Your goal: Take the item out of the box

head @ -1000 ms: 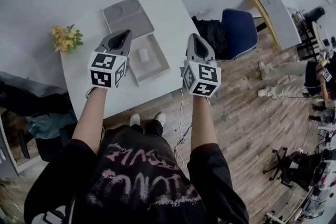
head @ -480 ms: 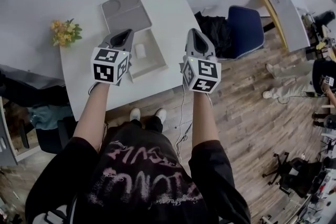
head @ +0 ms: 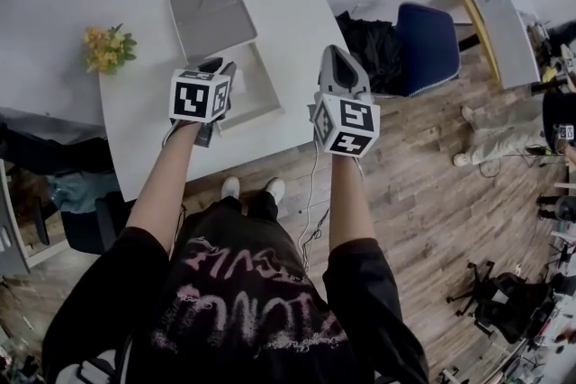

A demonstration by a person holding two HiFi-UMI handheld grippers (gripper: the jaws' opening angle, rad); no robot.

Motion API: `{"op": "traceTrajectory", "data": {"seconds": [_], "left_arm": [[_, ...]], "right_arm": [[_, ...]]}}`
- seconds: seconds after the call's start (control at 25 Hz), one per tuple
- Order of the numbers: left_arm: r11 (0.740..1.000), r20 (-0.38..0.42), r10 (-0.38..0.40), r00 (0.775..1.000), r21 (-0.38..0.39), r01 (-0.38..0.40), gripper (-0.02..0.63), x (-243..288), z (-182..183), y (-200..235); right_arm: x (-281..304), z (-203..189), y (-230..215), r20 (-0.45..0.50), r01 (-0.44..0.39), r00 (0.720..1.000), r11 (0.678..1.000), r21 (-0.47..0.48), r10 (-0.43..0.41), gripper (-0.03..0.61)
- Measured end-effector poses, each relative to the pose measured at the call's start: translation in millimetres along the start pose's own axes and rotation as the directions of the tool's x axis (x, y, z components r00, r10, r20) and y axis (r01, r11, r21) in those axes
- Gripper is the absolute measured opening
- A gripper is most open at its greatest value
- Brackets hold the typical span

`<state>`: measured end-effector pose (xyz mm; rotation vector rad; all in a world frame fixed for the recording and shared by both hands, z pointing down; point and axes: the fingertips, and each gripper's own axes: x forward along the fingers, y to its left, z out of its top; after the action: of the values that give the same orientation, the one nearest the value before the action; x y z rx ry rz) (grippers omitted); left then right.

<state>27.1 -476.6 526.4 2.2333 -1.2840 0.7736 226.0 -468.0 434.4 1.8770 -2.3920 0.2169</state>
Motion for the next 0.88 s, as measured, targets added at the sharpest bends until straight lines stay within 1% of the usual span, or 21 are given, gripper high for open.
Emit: {"op": "traceTrajectory", "data": {"seconds": [0.08, 0.16, 0.24, 0.36, 0.4, 0.6, 0.8, 0.88], "left_arm": [[0.999, -0.069, 0.001, 0.998, -0.032, -0.004, 0.116, 10.6, -16.2, 2.1], [0.997, -0.124, -0.023, 0.992, -0.075, 0.014, 0.137, 20.4, -29.7, 0.4], [0.993, -0.166, -0.047, 0.985, -0.119, 0.028, 0.153, 28.1, -40.1, -1.8], [0.987, -0.225, -0.047, 0.973, -0.158, 0.011, 0.190, 38.4, -52.8, -1.2], [0.986, -0.244, -0.042, 0.969, -0.165, 0.001, 0.205, 42.3, -56.4, -0.4], [0.981, -0.305, -0.030, 0.952, -0.194, -0.031, 0.227, 59.2, -66.7, 1.0], [0.978, -0.358, -0.026, 0.933, -0.202, -0.050, 0.232, 70.2, -74.5, 0.8], [0.979, -0.378, -0.019, 0.925, -0.194, -0.059, 0.232, 73.3, -78.7, 1.8]], "right_arm": [[2.2, -4.0, -0.5, -0.007, -0.004, 1.000, 1.000, 0.001, 0.004, 0.009], [3.5, -8.4, -2.0, -0.014, -0.005, 1.000, 1.000, 0.002, 0.005, 0.009], [3.5, -13.4, -4.7, -0.023, -0.003, 1.000, 1.000, 0.006, 0.003, 0.009], [2.9, -20.7, -10.2, -0.033, 0.002, 0.999, 1.000, 0.019, -0.001, 0.009], [3.2, -23.4, -12.3, -0.036, 0.004, 0.999, 1.000, 0.024, -0.003, 0.009], [6.9, -39.7, -18.1, -0.060, 0.005, 0.998, 0.999, 0.044, -0.003, 0.009], [9.5, -53.2, -23.3, -0.085, -0.002, 0.996, 0.999, 0.045, 0.005, 0.009], [11.0, -58.3, -25.3, -0.092, -0.003, 0.996, 0.999, 0.049, 0.007, 0.009]]}}
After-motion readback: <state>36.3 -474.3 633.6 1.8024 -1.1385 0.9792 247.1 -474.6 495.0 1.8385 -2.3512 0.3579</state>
